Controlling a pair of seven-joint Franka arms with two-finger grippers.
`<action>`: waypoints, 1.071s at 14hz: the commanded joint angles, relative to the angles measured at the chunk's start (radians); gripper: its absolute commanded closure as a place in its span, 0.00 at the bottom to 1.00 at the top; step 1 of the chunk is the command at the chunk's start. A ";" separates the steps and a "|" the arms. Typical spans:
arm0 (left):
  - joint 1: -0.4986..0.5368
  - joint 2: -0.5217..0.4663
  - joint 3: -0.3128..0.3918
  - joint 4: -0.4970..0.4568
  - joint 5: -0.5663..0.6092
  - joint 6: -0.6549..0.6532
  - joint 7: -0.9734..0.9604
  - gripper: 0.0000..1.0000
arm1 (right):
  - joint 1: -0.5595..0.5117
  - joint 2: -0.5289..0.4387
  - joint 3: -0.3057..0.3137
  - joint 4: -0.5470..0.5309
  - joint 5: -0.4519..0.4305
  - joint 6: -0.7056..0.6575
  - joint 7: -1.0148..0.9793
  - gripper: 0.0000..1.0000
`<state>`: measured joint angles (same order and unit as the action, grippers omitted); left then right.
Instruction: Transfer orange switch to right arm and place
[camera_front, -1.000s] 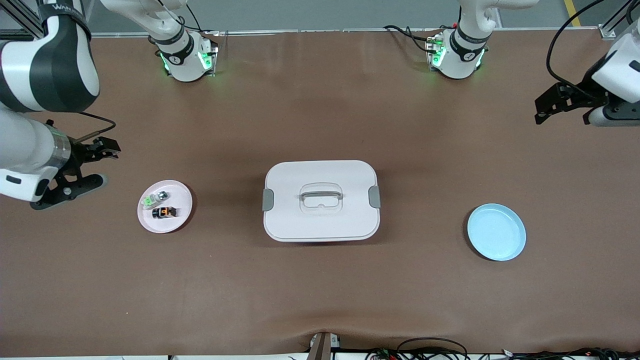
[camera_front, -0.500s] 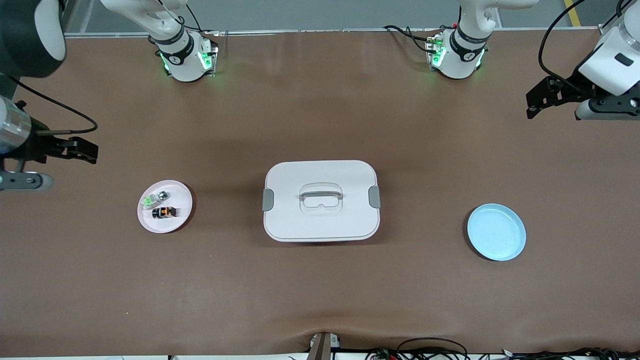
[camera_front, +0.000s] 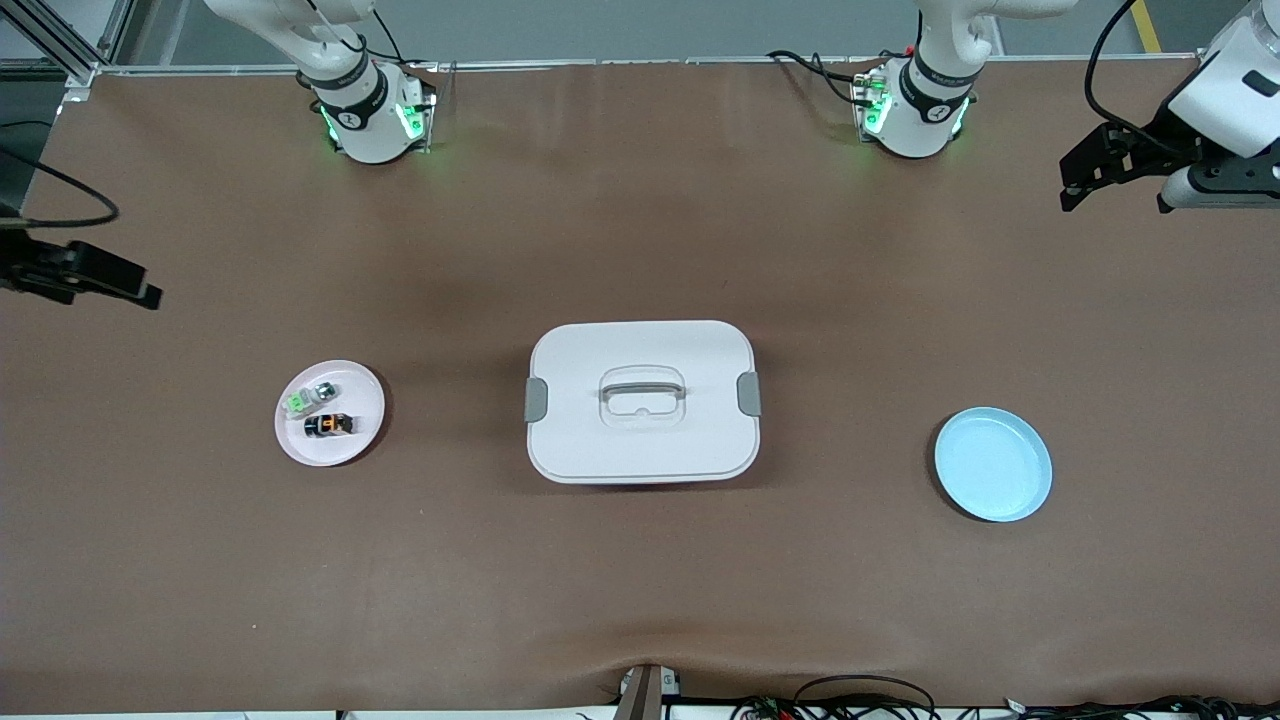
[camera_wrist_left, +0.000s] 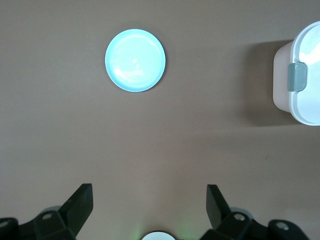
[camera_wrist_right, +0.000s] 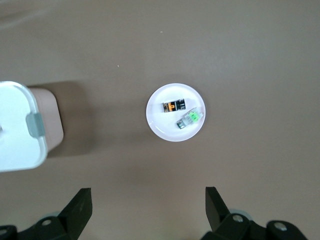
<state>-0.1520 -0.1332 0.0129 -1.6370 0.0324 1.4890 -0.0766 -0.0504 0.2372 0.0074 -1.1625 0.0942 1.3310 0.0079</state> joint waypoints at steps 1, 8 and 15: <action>0.003 -0.002 0.004 -0.009 0.004 -0.003 0.001 0.00 | -0.017 -0.022 0.011 -0.016 -0.014 -0.004 -0.117 0.00; 0.003 0.012 0.002 -0.011 0.006 0.013 -0.002 0.00 | 0.020 -0.032 0.017 -0.031 -0.109 -0.016 -0.183 0.00; 0.002 0.012 -0.001 -0.012 0.014 0.023 -0.002 0.00 | 0.050 -0.111 0.016 -0.135 -0.129 0.048 -0.187 0.00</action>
<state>-0.1516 -0.1151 0.0168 -1.6449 0.0324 1.5041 -0.0780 0.0059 0.1935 0.0242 -1.2116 -0.0299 1.3366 -0.1704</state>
